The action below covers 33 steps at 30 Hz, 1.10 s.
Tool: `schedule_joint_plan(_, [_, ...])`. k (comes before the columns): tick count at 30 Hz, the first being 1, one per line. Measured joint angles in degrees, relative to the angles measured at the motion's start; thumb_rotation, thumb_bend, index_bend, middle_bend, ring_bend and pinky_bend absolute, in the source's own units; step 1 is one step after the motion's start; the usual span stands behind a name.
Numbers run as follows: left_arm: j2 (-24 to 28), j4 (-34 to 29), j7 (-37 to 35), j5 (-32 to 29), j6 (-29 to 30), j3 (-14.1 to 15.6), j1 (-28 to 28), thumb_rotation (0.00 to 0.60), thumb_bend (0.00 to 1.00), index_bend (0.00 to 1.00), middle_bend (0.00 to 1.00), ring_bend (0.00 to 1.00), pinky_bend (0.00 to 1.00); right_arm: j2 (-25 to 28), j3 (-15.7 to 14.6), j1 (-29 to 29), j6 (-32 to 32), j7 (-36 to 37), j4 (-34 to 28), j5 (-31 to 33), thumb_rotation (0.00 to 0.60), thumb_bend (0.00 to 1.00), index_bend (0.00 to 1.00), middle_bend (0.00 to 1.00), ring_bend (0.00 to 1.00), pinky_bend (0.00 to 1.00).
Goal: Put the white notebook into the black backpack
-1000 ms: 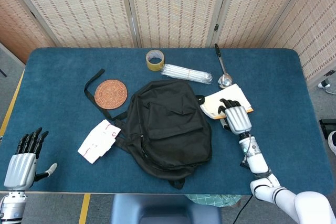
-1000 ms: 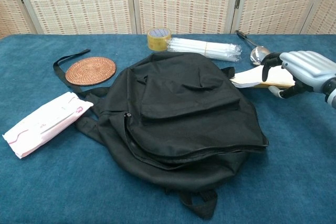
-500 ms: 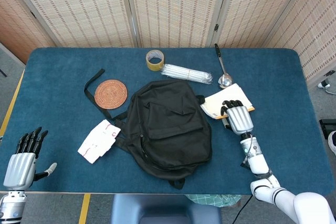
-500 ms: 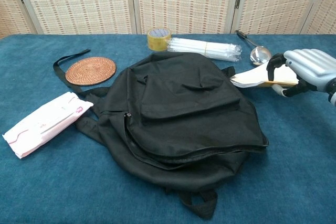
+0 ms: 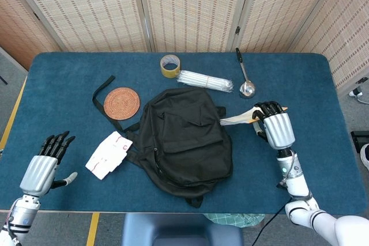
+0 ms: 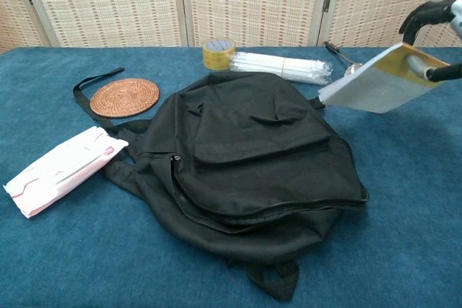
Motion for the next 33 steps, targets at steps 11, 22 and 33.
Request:
schedule_joint_plan(11, [2.0, -2.3, -4.4, 5.5, -13.9, 0.0, -12.6, 0.6, 0.25, 0.15, 0.04, 0.04, 0.0, 7.3, 3.3, 0.7, 10.1, -4.1, -11.3, -4.4, 0.6, 0.46, 0.7, 0.38, 0.33, 0.29])
schedule_joint_plan(22, [-2.9, -4.8, -2.8, 7.5, -24.3, -0.6, -23.2, 0.6, 0.25, 0.18, 0.05, 0.05, 0.0, 12.5, 4.9, 1.5, 9.1, -9.0, -18.4, -4.7, 0.6, 0.46, 0.71, 0.39, 0.33, 0.29])
schedule_joint_plan(33, [-13.3, -2.8, 1.2, 2.3, -33.9, -2.7, -31.6, 0.6, 0.25, 0.19, 0.05, 0.05, 0.0, 14.6, 5.3, 1.1, 7.6, -11.6, -21.6, -3.7, 0.6, 0.46, 0.71, 0.39, 0.33, 0.29])
